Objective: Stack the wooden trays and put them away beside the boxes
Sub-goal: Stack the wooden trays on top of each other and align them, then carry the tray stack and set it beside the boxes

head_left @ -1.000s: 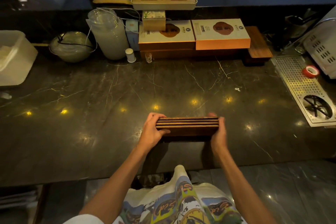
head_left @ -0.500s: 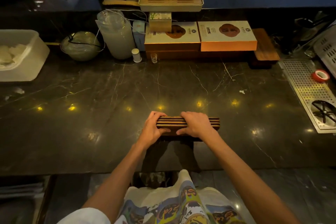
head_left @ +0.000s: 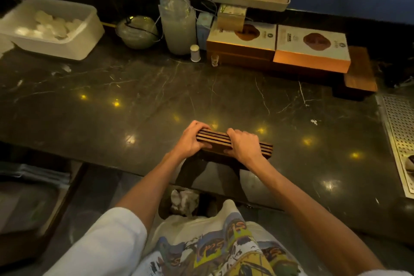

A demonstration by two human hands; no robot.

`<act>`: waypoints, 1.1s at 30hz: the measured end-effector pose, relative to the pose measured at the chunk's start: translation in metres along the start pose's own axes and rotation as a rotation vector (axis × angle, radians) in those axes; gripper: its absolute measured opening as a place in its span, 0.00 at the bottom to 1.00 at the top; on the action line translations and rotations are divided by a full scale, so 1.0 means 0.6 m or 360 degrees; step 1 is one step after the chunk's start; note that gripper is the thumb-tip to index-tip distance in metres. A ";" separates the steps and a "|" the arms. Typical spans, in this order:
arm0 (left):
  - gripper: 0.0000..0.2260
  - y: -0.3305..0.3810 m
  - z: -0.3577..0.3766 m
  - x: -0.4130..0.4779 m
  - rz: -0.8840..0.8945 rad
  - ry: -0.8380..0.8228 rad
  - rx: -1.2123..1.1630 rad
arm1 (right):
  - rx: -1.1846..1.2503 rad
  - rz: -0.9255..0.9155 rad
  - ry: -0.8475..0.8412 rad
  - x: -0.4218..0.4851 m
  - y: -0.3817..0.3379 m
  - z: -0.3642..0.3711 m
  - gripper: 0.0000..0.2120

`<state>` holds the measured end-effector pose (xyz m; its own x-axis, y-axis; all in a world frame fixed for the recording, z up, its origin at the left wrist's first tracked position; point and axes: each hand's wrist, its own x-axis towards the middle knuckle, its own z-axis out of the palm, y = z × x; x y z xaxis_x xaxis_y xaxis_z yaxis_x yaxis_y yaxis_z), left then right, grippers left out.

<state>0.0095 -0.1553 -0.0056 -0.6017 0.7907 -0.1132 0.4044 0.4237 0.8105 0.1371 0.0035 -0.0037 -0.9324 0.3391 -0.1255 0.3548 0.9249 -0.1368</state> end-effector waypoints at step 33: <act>0.34 0.515 0.378 -0.186 -0.0072 -0.0028 -0.0931 | 0.2485 0.0654 0.0347 -0.475 0.332 -0.278 0.29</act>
<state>0.3581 -0.0124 0.1270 -0.5961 0.7867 -0.1603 -0.0715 0.1469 0.9866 0.4616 0.1196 0.1685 -0.7058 0.6471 -0.2881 0.1635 -0.2469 -0.9552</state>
